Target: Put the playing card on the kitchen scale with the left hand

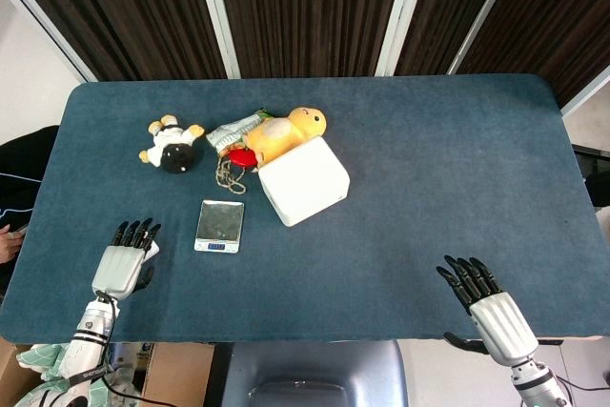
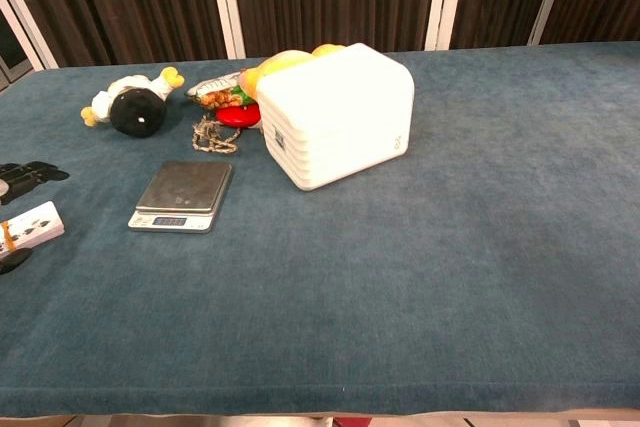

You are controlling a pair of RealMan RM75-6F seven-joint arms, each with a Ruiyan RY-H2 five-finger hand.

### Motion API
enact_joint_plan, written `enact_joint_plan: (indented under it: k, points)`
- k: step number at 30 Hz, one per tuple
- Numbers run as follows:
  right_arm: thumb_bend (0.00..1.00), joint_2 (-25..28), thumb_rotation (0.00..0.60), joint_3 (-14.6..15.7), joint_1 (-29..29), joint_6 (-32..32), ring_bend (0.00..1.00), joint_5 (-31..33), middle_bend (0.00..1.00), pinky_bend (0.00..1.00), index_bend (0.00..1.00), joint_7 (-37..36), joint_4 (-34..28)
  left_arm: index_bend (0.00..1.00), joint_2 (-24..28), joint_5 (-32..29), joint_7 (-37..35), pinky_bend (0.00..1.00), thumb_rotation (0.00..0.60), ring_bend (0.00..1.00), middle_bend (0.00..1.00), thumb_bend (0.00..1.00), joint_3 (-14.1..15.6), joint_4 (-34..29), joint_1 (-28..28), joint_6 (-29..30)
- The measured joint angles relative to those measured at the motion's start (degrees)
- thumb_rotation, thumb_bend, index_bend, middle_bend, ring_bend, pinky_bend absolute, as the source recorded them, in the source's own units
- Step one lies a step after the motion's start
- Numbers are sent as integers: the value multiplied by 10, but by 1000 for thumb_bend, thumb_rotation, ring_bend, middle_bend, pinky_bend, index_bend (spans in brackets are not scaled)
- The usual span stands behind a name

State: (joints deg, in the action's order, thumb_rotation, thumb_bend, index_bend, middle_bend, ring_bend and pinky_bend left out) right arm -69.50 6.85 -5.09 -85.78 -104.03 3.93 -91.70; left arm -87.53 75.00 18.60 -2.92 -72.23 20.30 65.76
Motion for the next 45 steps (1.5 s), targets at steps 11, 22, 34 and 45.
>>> enact_joint_plan:
  k: [11,22,34,45]
  points:
    - [111,-1,600,-1,0,0,0,0,0,0,0,2,0,69,9,-82,68,0,600,0,67,372,-15,-8,-13,-23]
    - [110,-4,600,0,-1,7,0,1,0,0,0,9,0,173,12,-103,33,0,600,0,183,359,-20,-8,6,-77]
    - [110,-4,600,-1,-2,11,0,4,0,0,0,11,-2,784,-17,-81,4,0,600,386,787,517,-19,46,19,-76]
    - [110,-3,600,1,0,12,0,4,0,0,0,12,-6,910,-51,-4,-80,0,600,516,932,685,-31,97,19,18]
